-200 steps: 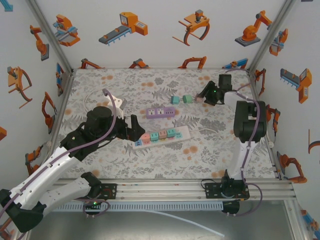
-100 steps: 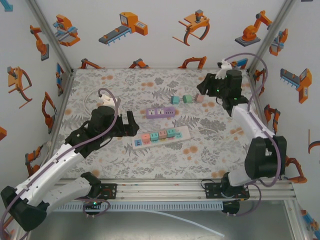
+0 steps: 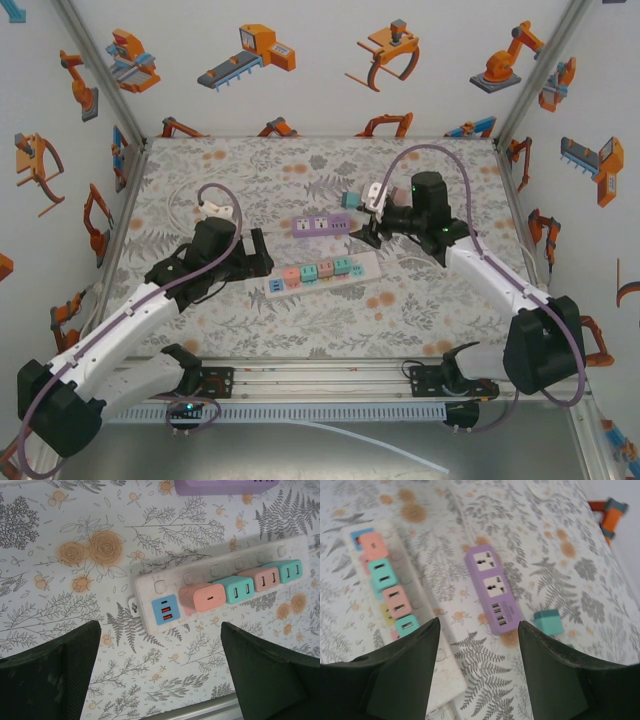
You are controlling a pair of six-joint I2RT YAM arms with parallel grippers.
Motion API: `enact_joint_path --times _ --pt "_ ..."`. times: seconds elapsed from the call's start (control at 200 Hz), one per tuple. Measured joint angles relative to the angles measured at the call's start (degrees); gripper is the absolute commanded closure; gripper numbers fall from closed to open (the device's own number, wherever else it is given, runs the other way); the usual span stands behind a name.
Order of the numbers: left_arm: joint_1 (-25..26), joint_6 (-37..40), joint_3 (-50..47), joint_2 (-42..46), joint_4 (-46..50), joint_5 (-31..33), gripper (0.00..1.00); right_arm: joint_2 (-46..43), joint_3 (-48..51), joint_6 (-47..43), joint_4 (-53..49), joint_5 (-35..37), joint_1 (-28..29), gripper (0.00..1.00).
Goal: Pull the plug off the socket
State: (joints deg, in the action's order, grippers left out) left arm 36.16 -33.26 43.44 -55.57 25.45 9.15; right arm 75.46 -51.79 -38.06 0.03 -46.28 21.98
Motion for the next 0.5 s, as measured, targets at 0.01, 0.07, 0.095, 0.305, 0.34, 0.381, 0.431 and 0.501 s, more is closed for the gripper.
enact_joint_path --times 0.01,0.07,0.095,0.305,0.34,0.381,0.431,0.501 --pt "0.0 0.0 -0.1 -0.1 -0.1 0.0 0.03 0.0 0.2 -0.6 -0.2 -0.4 0.0 0.41" --pt "0.0 -0.5 -0.9 -0.4 -0.5 0.0 0.03 0.2 1.2 -4.5 -1.5 -3.0 0.3 0.41" --pt "0.0 -0.6 -1.3 -0.5 -0.7 0.0 0.03 0.3 1.5 -6.1 -2.3 -3.9 0.3 0.41" --pt "-0.2 -1.5 -5.2 -1.4 -3.1 0.1 0.0 3.9 1.9 -15.7 -8.0 -6.5 2.0 0.42" --pt "-0.2 -1.7 -5.8 -1.7 -3.6 0.2 0.0 4.7 1.9 -16.8 -9.1 -6.7 2.3 0.42" --pt "-0.2 -2.0 -6.4 -2.1 -4.0 0.2 0.01 5.7 1.9 -18.0 -10.3 -6.9 2.7 0.42" --pt "-0.2 -2.2 -6.9 -2.6 -4.5 0.2 0.02 7.0 1.7 -19.3 -11.8 -6.9 3.1 0.42" --pt "-0.2 -2.3 -7.4 -3.5 -5.2 0.2 0.03 9.1 1.1 -20.9 -13.9 -6.8 3.9 0.43"
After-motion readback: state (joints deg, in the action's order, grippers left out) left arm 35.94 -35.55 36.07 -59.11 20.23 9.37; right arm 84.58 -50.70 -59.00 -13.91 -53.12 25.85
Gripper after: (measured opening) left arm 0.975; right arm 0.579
